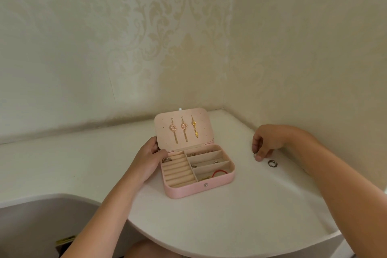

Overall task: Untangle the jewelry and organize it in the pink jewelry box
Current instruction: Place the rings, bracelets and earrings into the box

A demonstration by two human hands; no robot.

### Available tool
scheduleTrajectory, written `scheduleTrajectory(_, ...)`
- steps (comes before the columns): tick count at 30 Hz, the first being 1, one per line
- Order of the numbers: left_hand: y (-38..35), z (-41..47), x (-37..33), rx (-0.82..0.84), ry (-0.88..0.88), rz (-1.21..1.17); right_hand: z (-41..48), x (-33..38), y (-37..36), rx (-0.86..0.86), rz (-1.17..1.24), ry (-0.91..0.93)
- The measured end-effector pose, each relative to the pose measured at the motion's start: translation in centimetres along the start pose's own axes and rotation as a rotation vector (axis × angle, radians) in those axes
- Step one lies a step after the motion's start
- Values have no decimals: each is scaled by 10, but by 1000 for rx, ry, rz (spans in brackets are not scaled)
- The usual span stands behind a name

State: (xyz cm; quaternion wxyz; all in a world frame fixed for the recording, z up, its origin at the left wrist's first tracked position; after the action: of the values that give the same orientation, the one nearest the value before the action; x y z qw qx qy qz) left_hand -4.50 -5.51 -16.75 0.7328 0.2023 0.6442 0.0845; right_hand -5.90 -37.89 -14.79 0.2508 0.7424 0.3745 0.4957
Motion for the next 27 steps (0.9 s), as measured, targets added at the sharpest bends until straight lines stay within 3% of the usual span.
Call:
scheduleTrajectory(5,0,-2,-1,0,9,-3,-8,11,-4,-37,70,77)
scheduleTrajectory(12,-2,-4,-2,21,19,-28,-47,92,2,-193,353,423)
scheduleTrajectory(15,-2,-4,-3,29,31,-36,-54,133,-8,-232,265,533)
scheduleTrajectory(19,0,-5,-3,20,34,-23,-42,163,-50,-160,13,590)
scheduleTrajectory(27,0,-5,-4,23,16,-8,-29,182,-88,-120,15,670)
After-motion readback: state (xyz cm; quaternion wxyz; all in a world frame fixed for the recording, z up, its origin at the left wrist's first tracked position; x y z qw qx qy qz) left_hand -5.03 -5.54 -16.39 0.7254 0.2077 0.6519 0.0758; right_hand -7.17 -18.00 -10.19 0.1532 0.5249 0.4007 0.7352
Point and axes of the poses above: each hand's wrist, its own z-axis towards the middle knuckle, its own y-axis out of the back of the hand, x = y × z, the point moved 8 cm from there along z, towards the middle knuckle, and after that the axes turned 12 degrees about z, right-handed, at the moved point
